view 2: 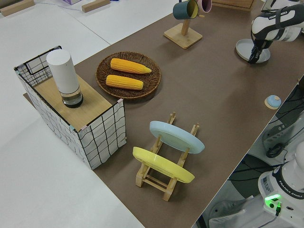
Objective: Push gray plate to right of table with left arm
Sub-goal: 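Keep pushing the gray plate with the left gripper toward the toaster oven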
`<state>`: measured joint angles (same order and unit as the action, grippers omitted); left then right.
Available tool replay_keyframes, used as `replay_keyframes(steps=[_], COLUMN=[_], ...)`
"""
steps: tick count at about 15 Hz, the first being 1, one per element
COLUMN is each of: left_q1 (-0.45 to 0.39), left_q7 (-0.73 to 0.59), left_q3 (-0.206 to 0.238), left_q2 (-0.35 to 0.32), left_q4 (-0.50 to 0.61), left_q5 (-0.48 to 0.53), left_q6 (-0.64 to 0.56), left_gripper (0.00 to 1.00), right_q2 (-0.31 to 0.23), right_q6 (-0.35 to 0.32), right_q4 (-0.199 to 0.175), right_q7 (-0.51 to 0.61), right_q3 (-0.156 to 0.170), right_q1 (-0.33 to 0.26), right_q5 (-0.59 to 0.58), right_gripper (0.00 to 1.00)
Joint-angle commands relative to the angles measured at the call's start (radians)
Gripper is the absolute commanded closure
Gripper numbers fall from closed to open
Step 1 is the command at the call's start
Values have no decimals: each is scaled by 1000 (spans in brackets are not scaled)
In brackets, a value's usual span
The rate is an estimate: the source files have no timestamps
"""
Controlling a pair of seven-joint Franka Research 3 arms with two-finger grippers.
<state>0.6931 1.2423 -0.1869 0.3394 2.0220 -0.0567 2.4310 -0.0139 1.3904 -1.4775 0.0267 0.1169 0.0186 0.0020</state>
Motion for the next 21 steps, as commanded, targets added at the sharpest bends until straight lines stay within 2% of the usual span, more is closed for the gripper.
replay_keyframes(steps=[1,3,9,15,17,18,21], left_q1=[46,65,104,105,105,105,97], left_q7=[63,101,123,123,123,121,120], left_q3=[9,9,12,18,18,18,21], left_q2=[82,113,124,127,125,124,118], left_q4=[-81,-118,-138,-160,-161,-164,-169], left_q5=[-20,-23,-22,-23,-23,-23,-22], left_q6=[-6,-6,-6,-7,-29,-36,-40], left_gripper=[1000,1000,1000,992,930,847,489], right_q2=[-3,-3,-3,-3,-3,-3,-3], right_q6=[-14,-14,-14,-14,-14,-14,-14], right_q4=[8,8,8,8,8,8,8], right_q7=[2,2,2,1,2,2,2], right_q3=[15,15,13,13,13,13,15], right_q1=[-20,-20,-20,-20,-20,-20,-20], right_q5=[10,10,10,10,10,10,10], right_gripper=[17,17,17,17,17,17,17])
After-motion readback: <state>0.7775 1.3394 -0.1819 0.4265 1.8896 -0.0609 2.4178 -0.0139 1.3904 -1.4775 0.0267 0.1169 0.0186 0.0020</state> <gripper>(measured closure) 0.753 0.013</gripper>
